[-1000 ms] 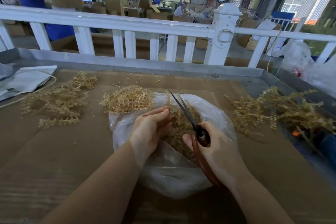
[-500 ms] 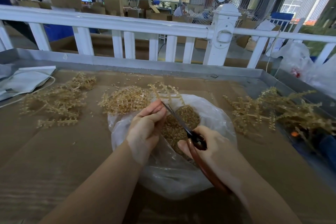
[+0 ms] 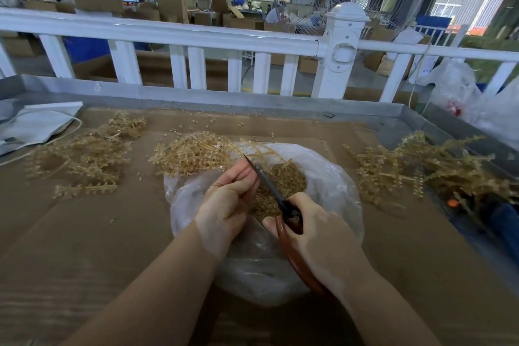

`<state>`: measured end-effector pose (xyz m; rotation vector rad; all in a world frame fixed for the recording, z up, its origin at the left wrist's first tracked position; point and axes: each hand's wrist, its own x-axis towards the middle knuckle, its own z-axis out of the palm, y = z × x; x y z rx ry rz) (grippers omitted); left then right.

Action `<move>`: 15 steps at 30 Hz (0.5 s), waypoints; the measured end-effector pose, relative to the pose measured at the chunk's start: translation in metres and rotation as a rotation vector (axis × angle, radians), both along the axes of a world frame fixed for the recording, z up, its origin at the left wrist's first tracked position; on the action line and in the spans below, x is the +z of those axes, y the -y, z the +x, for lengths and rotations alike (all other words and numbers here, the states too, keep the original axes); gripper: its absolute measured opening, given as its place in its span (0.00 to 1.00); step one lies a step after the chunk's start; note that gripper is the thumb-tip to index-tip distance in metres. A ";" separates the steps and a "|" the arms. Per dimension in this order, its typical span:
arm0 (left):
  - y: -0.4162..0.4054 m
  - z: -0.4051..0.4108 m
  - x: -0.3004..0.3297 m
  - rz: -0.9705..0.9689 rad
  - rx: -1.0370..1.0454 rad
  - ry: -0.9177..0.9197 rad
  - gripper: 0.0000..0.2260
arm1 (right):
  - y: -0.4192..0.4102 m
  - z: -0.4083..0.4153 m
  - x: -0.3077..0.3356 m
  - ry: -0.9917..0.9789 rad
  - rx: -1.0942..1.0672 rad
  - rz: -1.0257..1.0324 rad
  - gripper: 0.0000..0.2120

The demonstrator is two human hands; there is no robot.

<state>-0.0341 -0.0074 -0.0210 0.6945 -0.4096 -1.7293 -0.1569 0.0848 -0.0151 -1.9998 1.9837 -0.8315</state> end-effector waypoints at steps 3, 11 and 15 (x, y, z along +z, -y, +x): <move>0.000 0.001 -0.002 -0.001 -0.004 0.004 0.14 | 0.003 -0.001 -0.002 0.002 0.000 0.006 0.16; -0.001 0.002 -0.002 0.013 -0.017 0.063 0.13 | 0.009 -0.007 -0.001 0.002 0.030 0.066 0.16; -0.001 0.002 -0.004 -0.022 -0.015 0.139 0.13 | 0.006 -0.010 0.000 -0.028 0.041 0.051 0.16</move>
